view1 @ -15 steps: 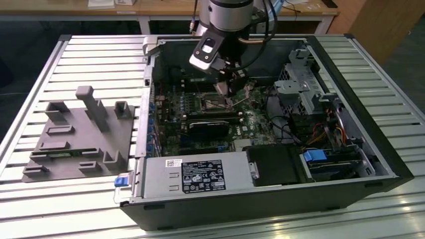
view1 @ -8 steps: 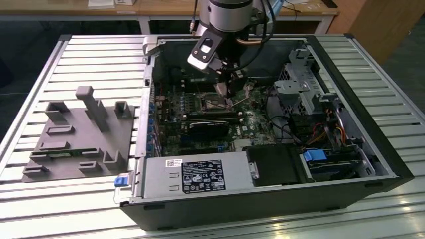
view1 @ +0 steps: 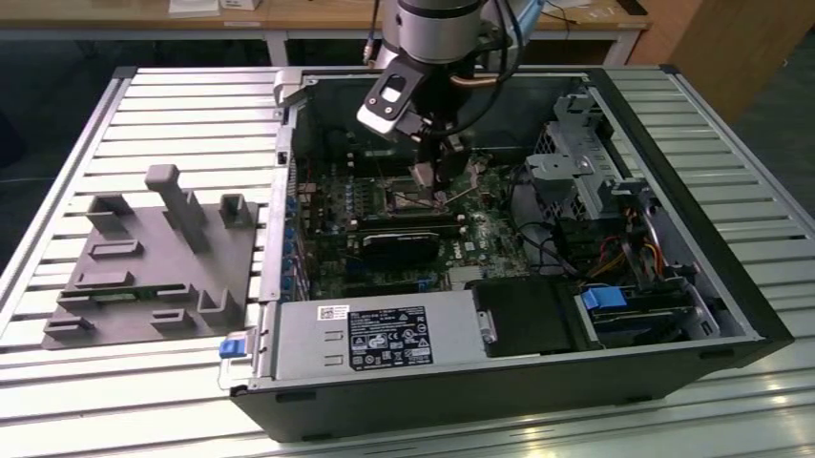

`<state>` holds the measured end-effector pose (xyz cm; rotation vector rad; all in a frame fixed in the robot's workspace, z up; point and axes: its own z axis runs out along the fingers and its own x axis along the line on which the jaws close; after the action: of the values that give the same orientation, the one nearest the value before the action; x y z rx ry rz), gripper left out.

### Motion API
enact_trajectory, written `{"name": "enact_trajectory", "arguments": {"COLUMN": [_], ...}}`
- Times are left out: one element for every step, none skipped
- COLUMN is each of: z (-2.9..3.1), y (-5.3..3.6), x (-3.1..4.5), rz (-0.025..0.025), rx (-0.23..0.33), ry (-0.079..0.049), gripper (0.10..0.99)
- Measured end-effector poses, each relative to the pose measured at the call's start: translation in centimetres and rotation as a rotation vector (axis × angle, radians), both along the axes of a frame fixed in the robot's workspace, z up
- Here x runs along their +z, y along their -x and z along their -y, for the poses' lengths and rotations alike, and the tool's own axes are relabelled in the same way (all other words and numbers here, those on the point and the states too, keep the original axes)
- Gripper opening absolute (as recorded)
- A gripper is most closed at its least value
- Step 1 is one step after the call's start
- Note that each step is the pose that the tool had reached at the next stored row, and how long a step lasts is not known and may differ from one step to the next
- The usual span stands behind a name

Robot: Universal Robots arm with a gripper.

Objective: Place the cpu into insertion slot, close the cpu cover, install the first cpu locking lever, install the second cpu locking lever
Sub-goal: 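Place the cpu into insertion slot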

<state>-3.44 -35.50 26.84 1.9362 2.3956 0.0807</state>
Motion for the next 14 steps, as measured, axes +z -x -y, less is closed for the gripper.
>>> {"name": "enact_trajectory", "arguments": {"z": [-0.09,-0.18,-0.28,-0.39,-0.49,-0.61,-0.72,-0.82,-0.88,-0.92,-0.96,-0.99,-1.03,-1.06], "y": [0.06,0.14,0.24,0.37,0.51,0.67,0.77,0.81,0.81,0.81,0.81,0.81,0.82,0.82], "x": [-0.10,-0.20,-0.29,-0.37,-0.45,-0.51,-0.59,-0.69,-0.80,-0.90,-0.99,-1.07,-1.18,-1.27], "rz": [-0.0017,-0.0038,-0.0058,-0.0076,-0.0090,-0.0107,-0.0128,-0.0157,-0.0176,-0.0187,-0.0195,-0.0204,-0.0212,-0.0220], "rx": [-0.001,-0.003,-0.004,-0.006,-0.007,-0.008,-0.010,-0.012,-0.017,-0.023,-0.030,-0.036,-0.044,-0.051], "ry": [0.002,0.002,0.003,0.004,0.004,0.005,0.005,0.005,0.005,0.005,0.005,0.005,0.005,0.005], "gripper": [0.537,0.537,0.537,0.537,0.537,0.537,0.537,0.537,0.537,0.537,0.537,0.537,0.537,0.537]}}
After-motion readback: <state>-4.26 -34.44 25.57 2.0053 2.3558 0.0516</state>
